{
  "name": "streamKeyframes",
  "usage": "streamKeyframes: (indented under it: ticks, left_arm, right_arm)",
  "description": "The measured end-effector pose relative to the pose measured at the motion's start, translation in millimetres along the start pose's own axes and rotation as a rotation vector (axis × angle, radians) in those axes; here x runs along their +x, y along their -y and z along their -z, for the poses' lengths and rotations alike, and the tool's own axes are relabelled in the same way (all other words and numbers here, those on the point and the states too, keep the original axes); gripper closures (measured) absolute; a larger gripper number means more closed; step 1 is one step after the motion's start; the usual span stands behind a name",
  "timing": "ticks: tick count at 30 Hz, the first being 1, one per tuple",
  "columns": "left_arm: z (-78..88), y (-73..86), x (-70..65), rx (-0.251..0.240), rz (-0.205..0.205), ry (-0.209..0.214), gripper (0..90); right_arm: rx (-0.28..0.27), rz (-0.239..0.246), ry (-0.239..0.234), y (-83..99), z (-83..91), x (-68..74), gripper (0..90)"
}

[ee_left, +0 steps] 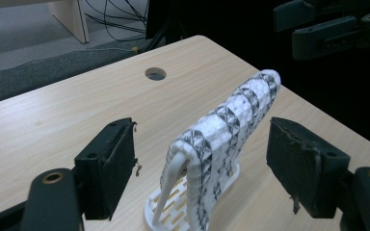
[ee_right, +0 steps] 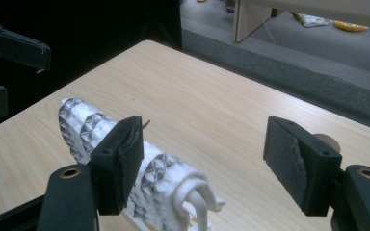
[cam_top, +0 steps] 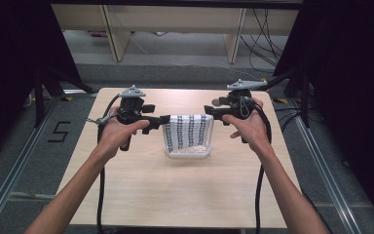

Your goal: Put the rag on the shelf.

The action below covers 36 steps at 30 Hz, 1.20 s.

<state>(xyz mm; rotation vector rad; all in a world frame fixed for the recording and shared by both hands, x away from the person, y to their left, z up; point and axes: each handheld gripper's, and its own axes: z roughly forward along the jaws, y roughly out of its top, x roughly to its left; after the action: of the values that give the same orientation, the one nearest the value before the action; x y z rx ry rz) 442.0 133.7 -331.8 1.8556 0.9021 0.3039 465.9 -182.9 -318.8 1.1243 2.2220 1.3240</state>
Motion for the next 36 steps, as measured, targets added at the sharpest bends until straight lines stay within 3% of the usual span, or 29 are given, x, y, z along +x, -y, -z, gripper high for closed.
streamKeyframes:
  ticks: [2,3,4,5,6,7,10,11,12,17,18,19,29,35,36]
  left_arm:
    - [2.9,2.3,0.1,-0.005,0.001,0.001,25.0]
    - [4.7,3.7,0.1,-0.006,0.001,0.005,25.0]
    - [6.2,5.2,-0.5,-0.014,0.004,0.008,25.0]
    - [7.5,6.3,-1.3,-0.018,0.008,0.008,25.0]
    - [9.4,7.4,-1.7,-0.013,0.004,0.01,25.0]
    - [10.5,8.9,-2.3,-0.013,0.002,0.014,24.9]
    - [13.3,13.5,-5.7,0.005,-0.025,-0.006,24.9]
    - [14.0,15.1,-7.0,-0.002,-0.024,0.0,24.9]
    - [15.4,16.4,-8.6,-0.001,-0.022,0.006,24.9]
    - [21.5,22.8,-16.8,-0.005,-0.036,0.021,24.7]
    - [22.6,24.1,-18.1,-0.002,-0.038,0.022,24.5]
    - [23.9,24.7,-19.2,0.006,-0.039,0.021,24.3]
    - [28.8,40.3,-27.2,-0.001,-0.043,0.057,21.8]
    - [32.7,46.7,-32.0,-0.008,-0.054,0.049,21.2]
    - [33.2,48.1,-32.1,-0.007,-0.057,0.052,21.2]
  right_arm:
    - [-0.008,0.008,-0.003,1.7,2.5,0.2,31.7]
    - [-0.015,0.041,0.003,2.1,3.7,-1.2,31.7]
    - [-0.009,0.004,-0.008,3.3,5.1,1.6,31.7]
    - [-0.011,0.027,-0.008,4.0,6.3,0.5,31.6]
    - [-0.004,0.002,-0.007,4.7,8.0,2.7,31.6]
    - [-0.014,0.032,-0.012,5.5,8.6,0.9,31.5]
    - [-0.008,0.025,-0.012,7.5,12.8,4.5,31.4]
    - [-0.021,0.043,-0.023,8.0,13.0,4.4,31.3]
    - [-0.022,0.026,-0.021,8.4,14.9,6.7,31.2]
    - [-0.018,0.05,-0.02,10.9,19.0,10.5,30.6]
    - [-0.018,0.033,-0.028,12.1,19.1,12.3,30.5]
    - [-0.021,0.053,-0.025,12.9,19.4,11.8,30.4]
    - [-0.023,0.046,-0.036,21.6,24.6,18.5,28.4]
    - [-0.012,0.052,-0.046,25.9,27.7,23.2,28.2]
    - [-0.03,0.066,-0.037,26.8,27.0,23.1,28.2]
